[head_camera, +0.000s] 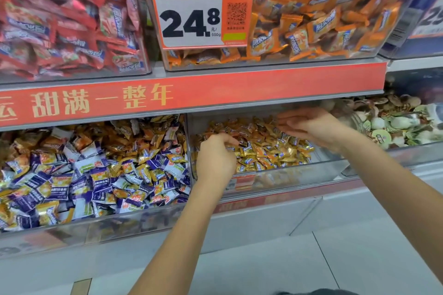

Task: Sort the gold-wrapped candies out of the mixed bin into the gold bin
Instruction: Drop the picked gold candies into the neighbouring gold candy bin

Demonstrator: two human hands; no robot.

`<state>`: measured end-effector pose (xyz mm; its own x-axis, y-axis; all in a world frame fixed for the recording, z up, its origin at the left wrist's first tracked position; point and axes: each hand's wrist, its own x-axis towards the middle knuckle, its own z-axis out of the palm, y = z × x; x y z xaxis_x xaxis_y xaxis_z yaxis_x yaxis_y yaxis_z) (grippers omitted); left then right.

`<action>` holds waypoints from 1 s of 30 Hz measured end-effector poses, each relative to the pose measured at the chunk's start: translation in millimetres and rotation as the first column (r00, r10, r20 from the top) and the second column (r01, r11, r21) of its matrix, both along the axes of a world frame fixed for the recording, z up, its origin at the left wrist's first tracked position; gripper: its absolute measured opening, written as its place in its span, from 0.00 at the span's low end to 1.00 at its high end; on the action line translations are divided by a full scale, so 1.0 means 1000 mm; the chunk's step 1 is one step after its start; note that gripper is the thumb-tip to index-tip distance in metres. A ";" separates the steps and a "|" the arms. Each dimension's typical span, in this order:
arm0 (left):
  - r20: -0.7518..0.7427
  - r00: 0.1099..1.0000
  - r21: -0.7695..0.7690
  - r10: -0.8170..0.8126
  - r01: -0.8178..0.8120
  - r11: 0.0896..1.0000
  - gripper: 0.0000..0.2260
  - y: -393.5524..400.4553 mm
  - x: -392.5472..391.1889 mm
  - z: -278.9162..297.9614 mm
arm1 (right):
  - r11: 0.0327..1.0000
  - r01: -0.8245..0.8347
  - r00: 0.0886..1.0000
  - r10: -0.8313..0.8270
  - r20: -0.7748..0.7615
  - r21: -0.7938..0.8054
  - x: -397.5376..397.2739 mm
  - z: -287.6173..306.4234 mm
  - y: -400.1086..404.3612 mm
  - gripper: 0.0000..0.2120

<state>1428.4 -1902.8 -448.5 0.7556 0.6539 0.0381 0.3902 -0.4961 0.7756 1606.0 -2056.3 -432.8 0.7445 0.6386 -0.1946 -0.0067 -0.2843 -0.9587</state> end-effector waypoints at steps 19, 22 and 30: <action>-0.144 0.989 0.377 -0.046 0.097 0.921 0.12 -0.004 -0.008 -0.015 | 0.957 -0.008 0.919 0.122 0.375 -0.291 0.037 -0.023 -0.039 0.20; -0.190 0.981 0.368 -0.042 0.110 0.923 0.13 -0.003 -0.007 -0.015 | 0.923 -0.065 0.895 0.222 0.388 -0.380 0.030 -0.018 -0.035 0.20; -0.367 0.927 0.271 -0.080 0.189 0.944 0.14 -0.002 -0.004 -0.009 | 0.443 -0.409 0.444 0.861 0.250 -0.798 -0.029 -0.043 0.061 0.45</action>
